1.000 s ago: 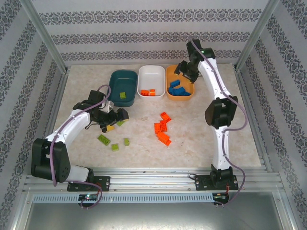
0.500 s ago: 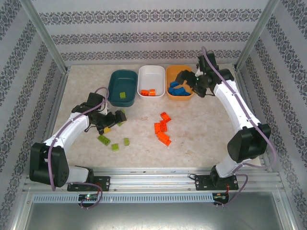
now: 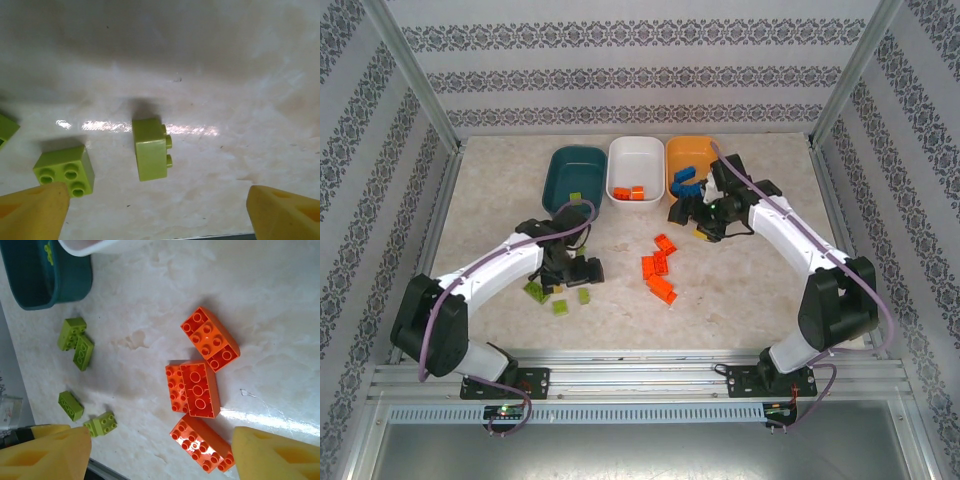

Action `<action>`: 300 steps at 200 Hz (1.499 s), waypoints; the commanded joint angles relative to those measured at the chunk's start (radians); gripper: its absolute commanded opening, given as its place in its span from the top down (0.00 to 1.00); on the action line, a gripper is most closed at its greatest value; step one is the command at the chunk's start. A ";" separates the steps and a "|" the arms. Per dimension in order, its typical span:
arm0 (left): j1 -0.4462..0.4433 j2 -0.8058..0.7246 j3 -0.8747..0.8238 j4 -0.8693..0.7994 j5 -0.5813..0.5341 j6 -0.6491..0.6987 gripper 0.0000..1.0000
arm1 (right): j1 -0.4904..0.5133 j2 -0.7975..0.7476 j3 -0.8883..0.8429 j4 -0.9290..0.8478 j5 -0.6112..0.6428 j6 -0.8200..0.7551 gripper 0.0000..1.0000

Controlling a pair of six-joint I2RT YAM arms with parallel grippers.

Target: Sort the legos into containers by color

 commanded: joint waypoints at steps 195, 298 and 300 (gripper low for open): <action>-0.073 0.266 0.040 0.058 -0.068 -0.036 0.77 | -0.021 -0.034 -0.110 0.144 -0.117 0.041 0.45; -0.001 0.126 0.208 0.055 0.009 -0.053 0.84 | -0.140 -0.066 -0.195 0.122 -0.142 -0.010 0.33; 0.005 0.128 0.215 0.059 0.014 -0.056 0.84 | -0.141 -0.069 -0.201 0.122 -0.143 -0.009 0.33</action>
